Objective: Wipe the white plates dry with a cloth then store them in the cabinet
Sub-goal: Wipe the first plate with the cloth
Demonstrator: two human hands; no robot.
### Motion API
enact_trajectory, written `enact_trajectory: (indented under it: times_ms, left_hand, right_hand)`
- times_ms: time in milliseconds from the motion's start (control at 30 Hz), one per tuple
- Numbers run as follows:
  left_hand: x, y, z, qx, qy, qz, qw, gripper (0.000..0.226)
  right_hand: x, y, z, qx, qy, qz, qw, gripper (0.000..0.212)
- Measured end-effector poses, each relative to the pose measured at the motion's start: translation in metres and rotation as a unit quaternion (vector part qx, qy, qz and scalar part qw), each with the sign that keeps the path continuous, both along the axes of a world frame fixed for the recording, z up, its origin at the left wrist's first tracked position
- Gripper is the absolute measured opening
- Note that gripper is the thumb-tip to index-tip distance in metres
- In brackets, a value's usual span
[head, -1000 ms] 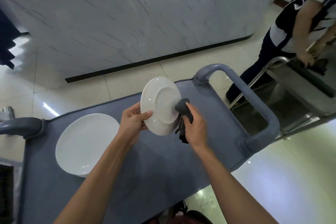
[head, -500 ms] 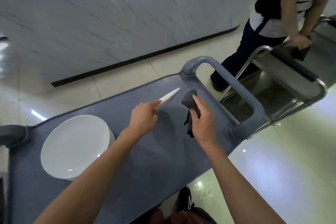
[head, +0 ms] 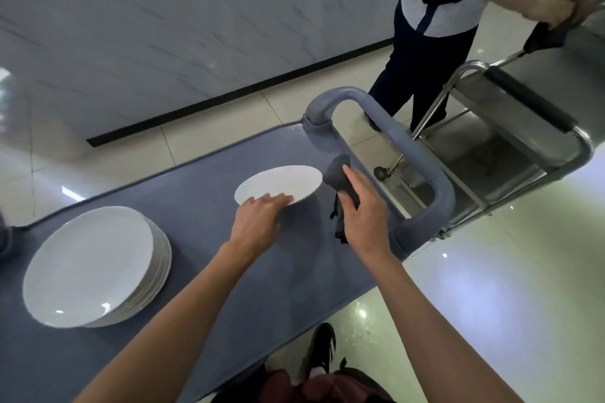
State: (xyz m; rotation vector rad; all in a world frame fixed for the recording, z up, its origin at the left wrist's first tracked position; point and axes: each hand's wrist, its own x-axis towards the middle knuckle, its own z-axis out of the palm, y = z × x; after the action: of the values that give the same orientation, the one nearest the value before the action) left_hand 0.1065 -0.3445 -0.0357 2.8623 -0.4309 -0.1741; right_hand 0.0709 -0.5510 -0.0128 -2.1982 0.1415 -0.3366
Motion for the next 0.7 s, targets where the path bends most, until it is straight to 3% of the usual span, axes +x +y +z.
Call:
enact_trajectory:
  times_ms: [233,700]
  left_hand:
    - [-0.003,-0.009,-0.037,0.076,0.007,-0.064,0.995,0.066]
    - [-0.015,-0.026,-0.07,0.088,0.045,-0.021,0.995,0.061]
  right_hand:
    - [0.003,-0.011,-0.016,-0.006,0.008,0.044,0.999,0.045]
    - [0.013,-0.022,-0.039,0.003,0.022,0.105,0.994,0.045]
